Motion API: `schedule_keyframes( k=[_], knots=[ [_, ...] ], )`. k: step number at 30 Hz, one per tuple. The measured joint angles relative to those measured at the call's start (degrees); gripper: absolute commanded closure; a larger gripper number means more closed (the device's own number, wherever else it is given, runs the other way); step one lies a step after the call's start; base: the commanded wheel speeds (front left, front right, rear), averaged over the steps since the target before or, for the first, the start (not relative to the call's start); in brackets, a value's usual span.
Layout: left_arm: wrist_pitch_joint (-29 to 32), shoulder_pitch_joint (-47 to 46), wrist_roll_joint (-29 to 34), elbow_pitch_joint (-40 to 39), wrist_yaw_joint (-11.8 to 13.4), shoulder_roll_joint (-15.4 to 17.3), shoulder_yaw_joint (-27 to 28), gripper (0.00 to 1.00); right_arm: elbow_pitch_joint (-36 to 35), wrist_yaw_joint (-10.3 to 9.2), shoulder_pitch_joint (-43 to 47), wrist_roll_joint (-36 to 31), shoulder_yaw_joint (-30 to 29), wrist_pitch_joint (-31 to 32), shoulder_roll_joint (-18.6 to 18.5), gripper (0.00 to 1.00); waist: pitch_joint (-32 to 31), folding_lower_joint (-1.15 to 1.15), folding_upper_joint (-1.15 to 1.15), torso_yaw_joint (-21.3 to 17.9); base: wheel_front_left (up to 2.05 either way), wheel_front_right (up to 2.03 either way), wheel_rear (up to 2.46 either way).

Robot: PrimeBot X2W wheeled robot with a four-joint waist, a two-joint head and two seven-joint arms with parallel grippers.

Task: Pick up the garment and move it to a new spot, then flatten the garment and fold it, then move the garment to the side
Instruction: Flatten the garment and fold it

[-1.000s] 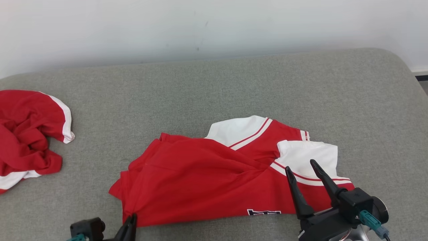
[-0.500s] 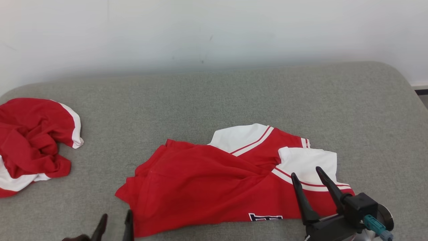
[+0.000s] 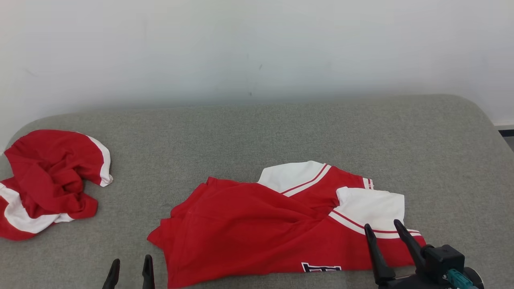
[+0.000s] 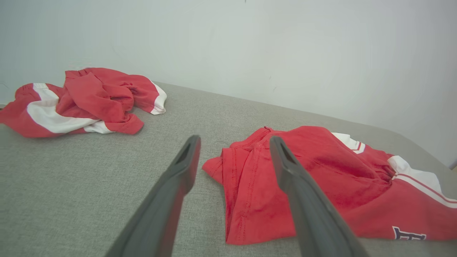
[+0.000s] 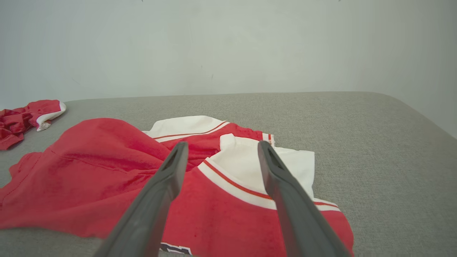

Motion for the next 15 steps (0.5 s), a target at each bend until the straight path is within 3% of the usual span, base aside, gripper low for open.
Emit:
schedule_keyframes(
  k=[15],
  knots=[
    [-0.2,1.2,1.5,2.6,-3.1,-2.3,1.6,0.00,-0.1,0.00,0.8,-0.5,-1.6,1.7,0.8,0.00,-0.3,0.01,0.00,0.3,0.00,0.00,0.00]
  ],
)
